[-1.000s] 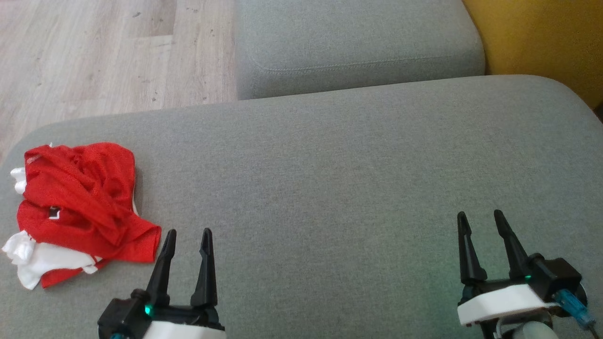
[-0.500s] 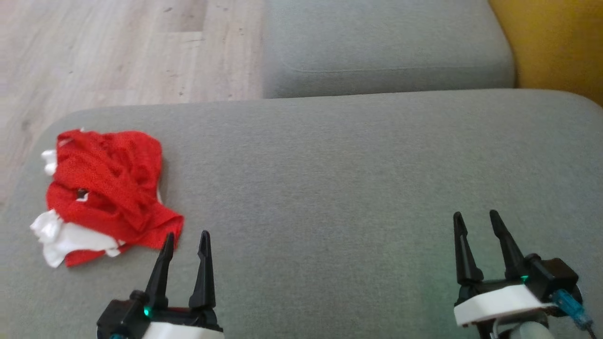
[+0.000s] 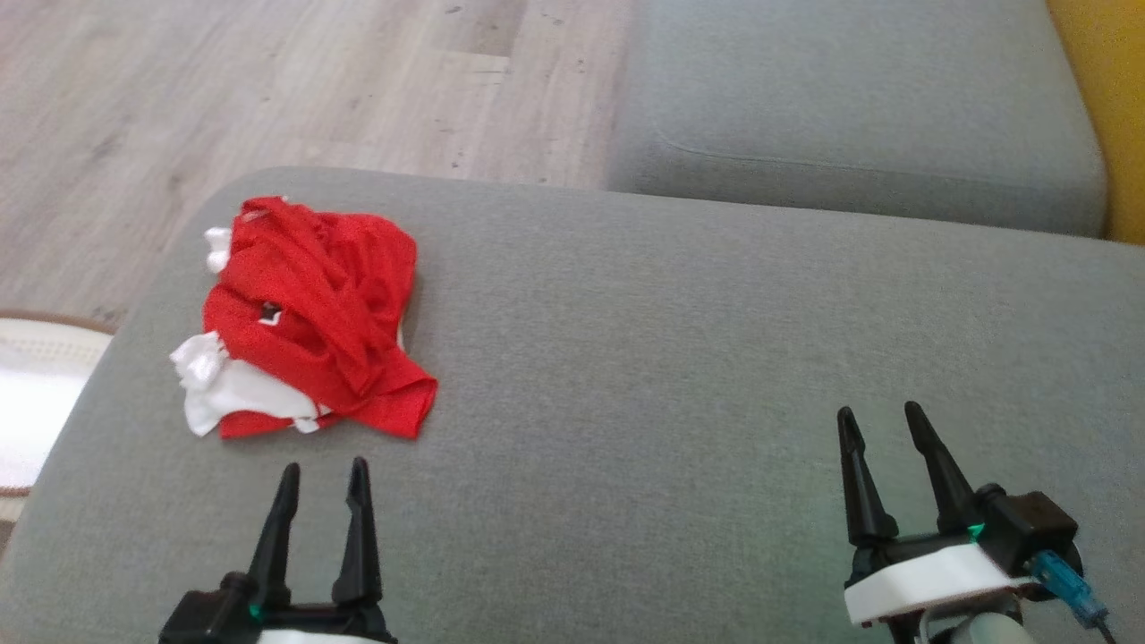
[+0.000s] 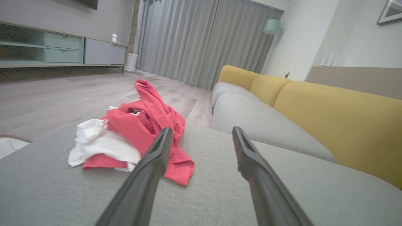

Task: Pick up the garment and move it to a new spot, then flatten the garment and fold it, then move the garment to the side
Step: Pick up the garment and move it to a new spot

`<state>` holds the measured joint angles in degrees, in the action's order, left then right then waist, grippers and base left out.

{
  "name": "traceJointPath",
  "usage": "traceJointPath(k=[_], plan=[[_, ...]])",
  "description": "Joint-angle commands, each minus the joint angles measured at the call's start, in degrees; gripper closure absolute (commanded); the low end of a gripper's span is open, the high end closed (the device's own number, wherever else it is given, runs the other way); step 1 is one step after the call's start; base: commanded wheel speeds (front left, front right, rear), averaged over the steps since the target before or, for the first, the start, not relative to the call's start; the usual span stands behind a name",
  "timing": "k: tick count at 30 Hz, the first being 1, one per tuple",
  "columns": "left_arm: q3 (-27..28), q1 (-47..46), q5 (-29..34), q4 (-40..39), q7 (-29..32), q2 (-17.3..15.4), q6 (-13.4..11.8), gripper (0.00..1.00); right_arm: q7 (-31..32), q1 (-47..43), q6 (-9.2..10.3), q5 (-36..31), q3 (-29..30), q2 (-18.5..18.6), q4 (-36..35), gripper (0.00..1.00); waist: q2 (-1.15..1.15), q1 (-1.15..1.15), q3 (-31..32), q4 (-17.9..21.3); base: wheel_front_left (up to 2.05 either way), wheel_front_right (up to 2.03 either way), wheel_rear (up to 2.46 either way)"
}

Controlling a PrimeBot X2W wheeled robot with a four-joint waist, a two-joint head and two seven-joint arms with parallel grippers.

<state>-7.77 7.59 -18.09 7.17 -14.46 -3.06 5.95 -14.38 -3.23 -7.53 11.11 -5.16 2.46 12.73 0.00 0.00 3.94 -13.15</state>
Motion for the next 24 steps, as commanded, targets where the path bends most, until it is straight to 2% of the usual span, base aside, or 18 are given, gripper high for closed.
traceJointPath(k=[1, 13, 24], plan=[[2.2, -1.8, 0.4, -2.0, -0.5, 0.2, -0.4, 0.0, -0.6, 1.0, 0.04, 0.4, -1.6, 0.4, -1.7, 0.0, 0.0, 0.0, 0.3, -1.3, 0.0, 0.0, 0.0], [3.5, -1.5, 1.1, -2.1, -0.5, 0.2, -0.9, 0.0, -0.6, 0.9, 0.04, 0.9, -2.5, 0.4, -1.7, 0.0, 0.0, 0.0, 0.7, -3.3, 0.0, 0.0, 0.0], [6.0, -2.6, -0.2, -2.1, -0.5, 0.2, -1.3, 0.0, -0.6, 1.5, 0.04, 0.6, -3.1, 0.4, -2.3, 0.0, 0.0, 0.0, -1.0, -2.0, 0.0, 0.0, 0.0]])
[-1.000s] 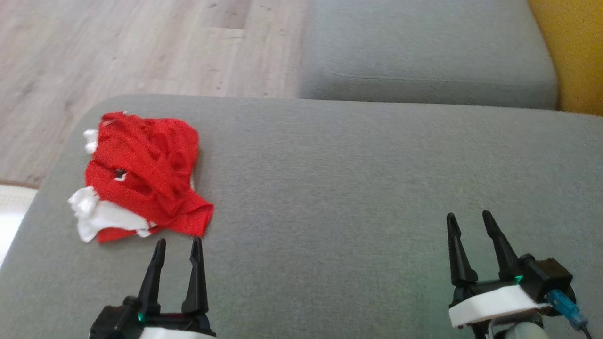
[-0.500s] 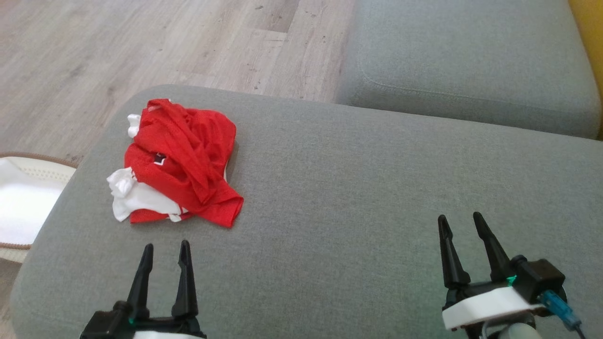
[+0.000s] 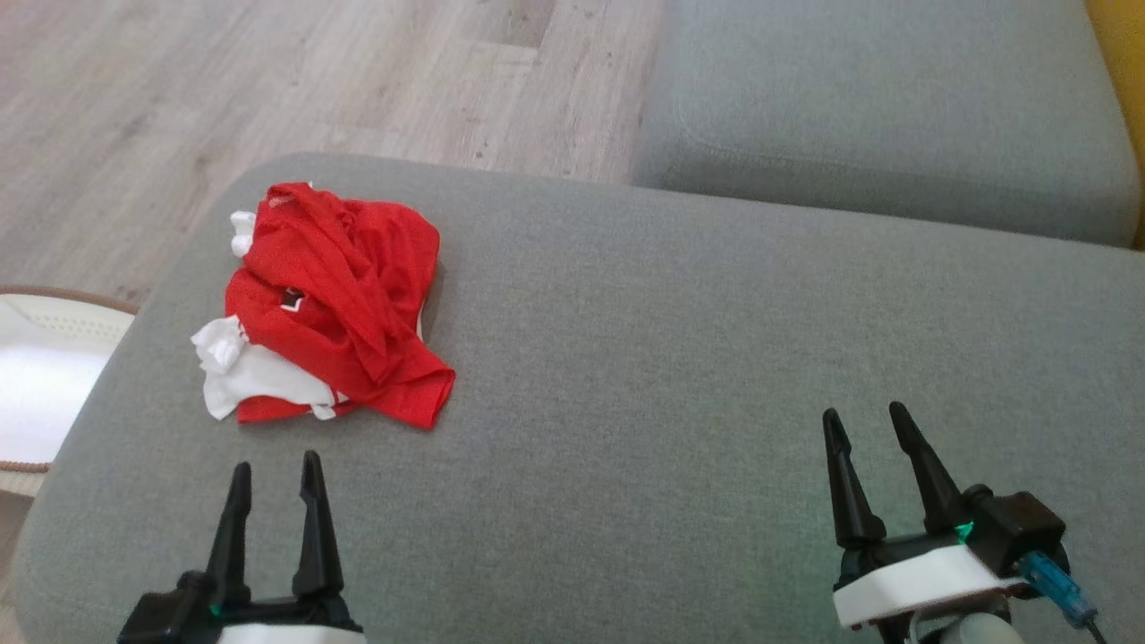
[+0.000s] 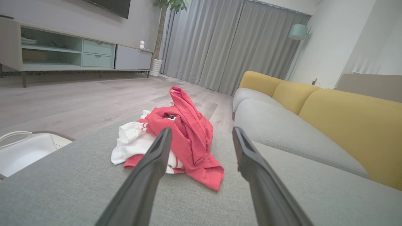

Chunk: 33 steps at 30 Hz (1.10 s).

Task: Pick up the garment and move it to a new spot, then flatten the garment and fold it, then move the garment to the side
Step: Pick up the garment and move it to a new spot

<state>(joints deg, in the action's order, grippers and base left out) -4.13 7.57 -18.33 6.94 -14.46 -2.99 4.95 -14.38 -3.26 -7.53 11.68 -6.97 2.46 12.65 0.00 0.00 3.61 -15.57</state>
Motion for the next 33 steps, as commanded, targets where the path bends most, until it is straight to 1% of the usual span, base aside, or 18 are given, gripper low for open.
traceJointPath(k=[1, 5, 7, 10, 12, 15, 18, 22, 23, 28, 33], plan=[[2.7, -3.2, 0.6, -1.7, -0.5, 0.1, -0.2, 0.0, -0.6, 1.7, 0.04, -0.3, -1.1, 0.4, -2.5, 0.0, 0.0, 0.0, -1.2, 0.6, 0.0, 0.0, 0.0], [4.7, -8.2, 3.1, -1.0, -0.5, -0.2, 0.6, 0.0, -0.6, 3.4, 0.04, -2.0, -0.8, 0.4, -4.8, 0.0, 0.0, 0.0, -5.7, 1.4, 0.0, 0.0, 0.0], [5.6, -12.2, 4.6, 0.6, -0.5, -1.7, 1.0, 0.0, -0.6, 4.7, 0.04, -3.2, -0.7, 0.4, -6.1, 0.0, 0.0, 0.0, -8.3, 2.0, 0.0, 0.0, 0.0], [5.9, -19.3, 6.5, 5.2, -0.5, -5.2, 1.5, 0.0, -0.6, 6.4, 0.04, -4.6, -0.5, 0.4, -7.5, 0.0, 0.0, 0.0, -11.7, 2.8, 0.0, 0.0, 0.0], [5.5, -24.8, 6.7, 9.7, 0.3, -7.7, 1.8, 0.0, -0.6, 7.4, 0.04, -5.3, -0.2, 0.4, -8.3, 0.0, 0.0, 0.0, -14.0, 3.2, 0.0, 0.0, 0.0], [4.8, -33.5, 7.8, 17.0, 3.9, -12.5, 2.1, 0.0, -0.6, 8.9, 0.04, -6.5, -0.3, 0.4, -9.1, 0.0, 0.0, 0.0, -17.2, 4.2, 0.0, 0.0, 0.0], [3.7, -41.8, 7.6, 24.5, 8.0, -16.1, 2.3, 0.0, -0.6, 10.5, 0.04, -7.2, 0.0, 0.4, -9.5, 0.0, 0.0, 0.0, -19.9, 5.4, 0.0, 0.0, 0.0], [2.1, -50.8, 6.6, 34.3, 13.0, -19.7, 2.5, 0.0, -0.6, 11.9, 0.04, -6.9, 0.2, 0.4, -9.5, 0.0, 0.0, 0.0, -23.0, 6.9, 0.0, 0.0, 0.0], [2.1, -50.8, 6.6, 34.3, 13.0, -19.7, 2.5, 0.0, -0.6, 11.9, 0.04, -6.9, 0.2, 0.4, -9.5, 0.0, 0.0, 0.0, -23.0, 6.9, 0.0, 0.0, 0.0], [0.4, -58.1, 4.2, 43.2, 15.3, -22.5, 2.5, 0.0, -0.6, 12.8, 0.04, -6.5, -1.1, 0.4, -9.5, 0.0, 0.0, 0.0, -25.5, 9.0, 0.0, 0.0, 0.0], [-0.6, -61.4, 2.2, 50.5, 16.1, -24.5, 2.5, 0.0, -0.6, 13.3, 0.04, -5.9, -2.3, 0.4, -9.3, 0.0, 0.0, 0.0, -26.5, 11.0, 0.0, 0.0, 0.0]])
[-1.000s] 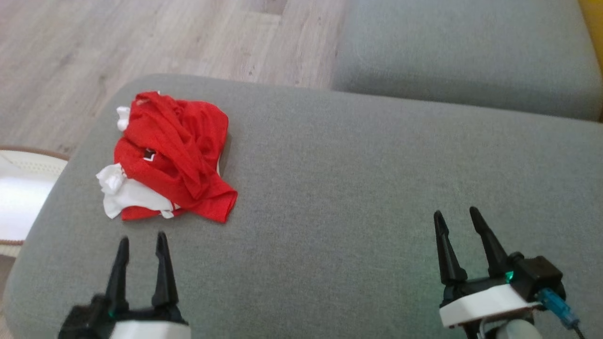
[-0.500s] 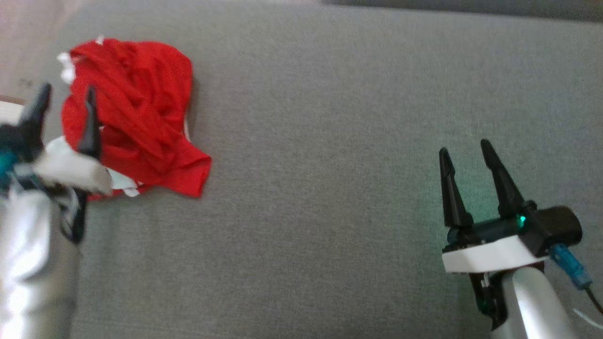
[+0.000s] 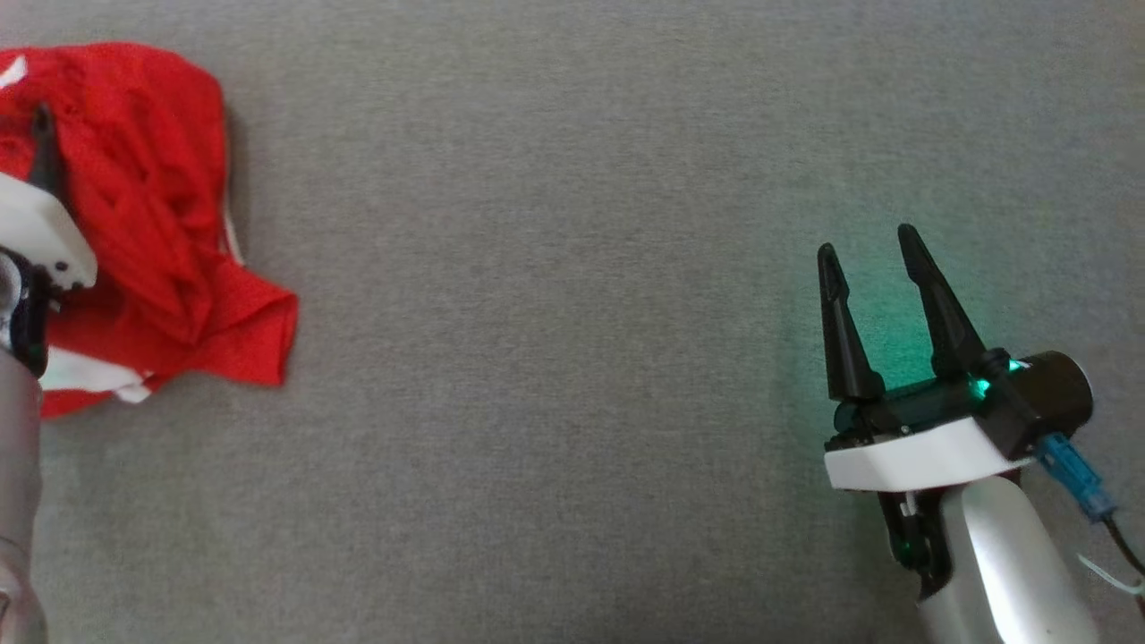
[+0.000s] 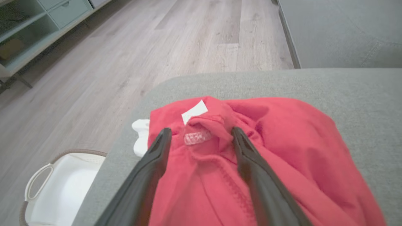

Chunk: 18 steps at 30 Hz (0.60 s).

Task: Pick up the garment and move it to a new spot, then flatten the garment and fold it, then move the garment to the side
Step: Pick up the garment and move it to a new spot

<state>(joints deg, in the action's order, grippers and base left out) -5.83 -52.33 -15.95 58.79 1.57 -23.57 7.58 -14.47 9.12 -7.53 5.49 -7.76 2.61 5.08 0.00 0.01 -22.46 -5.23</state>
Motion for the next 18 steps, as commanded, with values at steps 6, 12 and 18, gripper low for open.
traceJointPath(k=[6, 12, 18], plan=[[-1.0, -2.9, -2.4, 2.7, -2.8, -4.5, -0.1, 1.0, -0.5, 0.9, 0.04, 0.9, -1.5, 0.3, -1.6, 0.0, 0.0, -0.01, 0.3, 1.5, 0.0, 0.0, 0.0], [-2.8, -4.8, -2.3, 3.4, -10.8, -5.1, -0.1, 1.0, -0.5, -0.5, 0.04, 0.9, -1.4, 0.3, -0.8, 0.0, 0.0, -0.01, 3.6, 1.0, 0.0, 0.0, 0.0], [-4.9, -6.5, -2.9, -0.2, -15.7, -5.0, -0.1, 1.0, -0.5, -1.9, 0.04, 1.7, -2.0, 0.3, -0.2, 0.0, 0.0, -0.01, 8.3, 0.3, 0.0, 0.0, 0.0]])
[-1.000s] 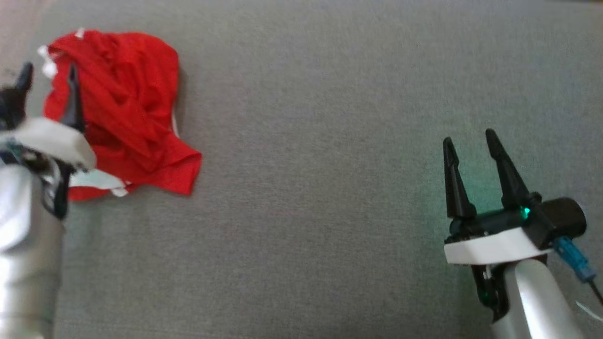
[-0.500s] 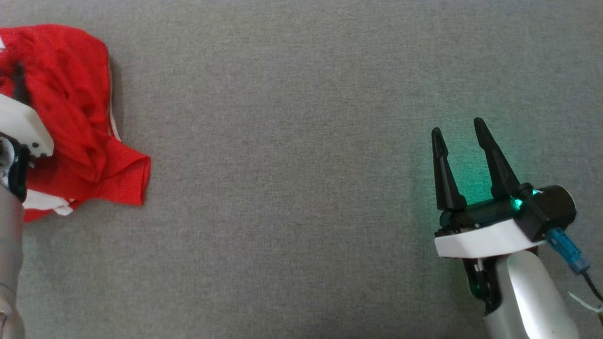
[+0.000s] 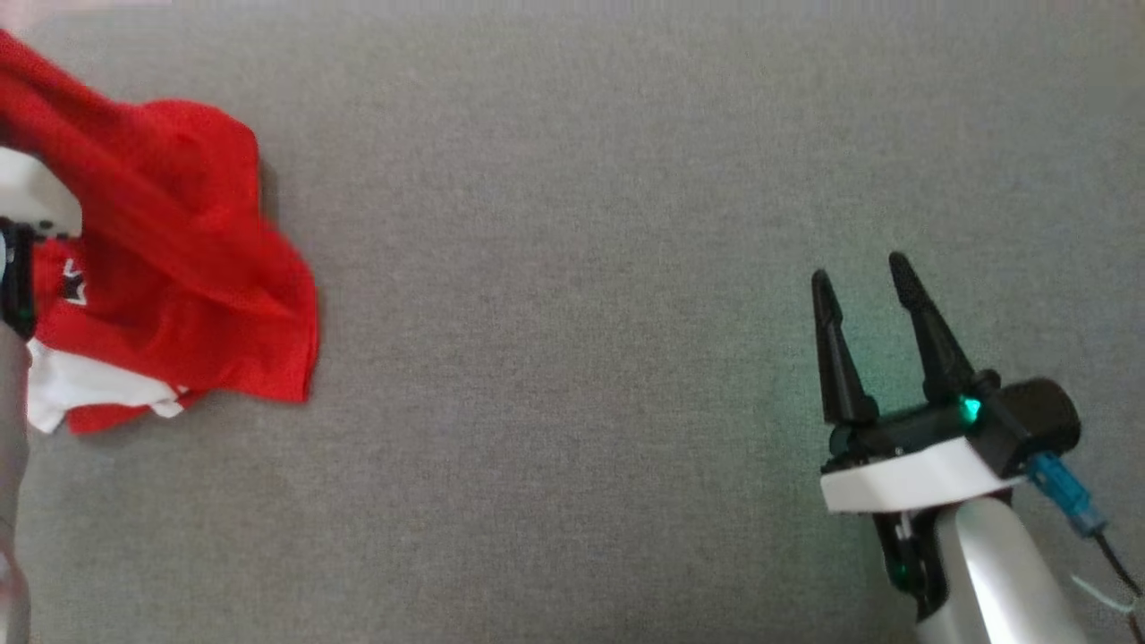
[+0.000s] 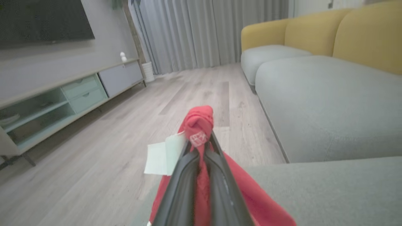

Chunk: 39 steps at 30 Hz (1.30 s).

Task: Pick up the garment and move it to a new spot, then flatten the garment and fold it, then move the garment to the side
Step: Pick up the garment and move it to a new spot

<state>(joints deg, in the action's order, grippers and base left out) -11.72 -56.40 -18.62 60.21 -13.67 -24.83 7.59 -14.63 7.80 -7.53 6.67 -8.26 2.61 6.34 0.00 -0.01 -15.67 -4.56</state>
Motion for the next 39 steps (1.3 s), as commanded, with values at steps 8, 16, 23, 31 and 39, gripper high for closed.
traceJointPath(k=[8, 16, 23, 31, 39], plan=[[-2.3, 0.2, -2.9, -18.1, -1.3, -3.0, -0.1, 1.0, -0.4, -2.5, 0.04, 2.3, -2.3, 0.3, -0.7, 0.0, 0.0, 0.01, 7.7, 0.0, 0.0, 0.0, 0.0], [-6.2, 3.0, -5.1, -30.4, -0.6, -2.5, -0.1, 1.0, -0.4, -3.0, 0.04, 4.0, -2.5, 0.3, -0.7, 0.0, 0.0, 0.01, 9.5, 2.7, 0.0, 0.0, 0.0], [-6.7, 4.4, -5.9, -41.9, 0.6, -1.6, -1.3, 1.0, -0.4, -3.2, 0.04, 5.0, -3.0, 0.3, -0.6, 0.0, 0.0, 0.01, 10.8, 7.1, 0.0, 0.0, 0.0], [-8.2, 5.1, -7.1, -53.3, 4.5, 0.1, -2.6, 1.0, -0.4, -3.0, 0.04, 5.6, -2.8, 0.3, -0.7, 0.0, 0.0, 0.01, 11.9, 13.5, 0.0, 0.0, 0.0], [-11.4, 3.2, -7.6, -58.2, 8.5, 3.7, -3.6, 1.0, -0.4, -1.6, 0.04, 7.1, -4.0, 0.3, -1.5, 0.0, 0.0, 0.01, 9.7, 22.5, 0.0, 0.0, 0.0]])
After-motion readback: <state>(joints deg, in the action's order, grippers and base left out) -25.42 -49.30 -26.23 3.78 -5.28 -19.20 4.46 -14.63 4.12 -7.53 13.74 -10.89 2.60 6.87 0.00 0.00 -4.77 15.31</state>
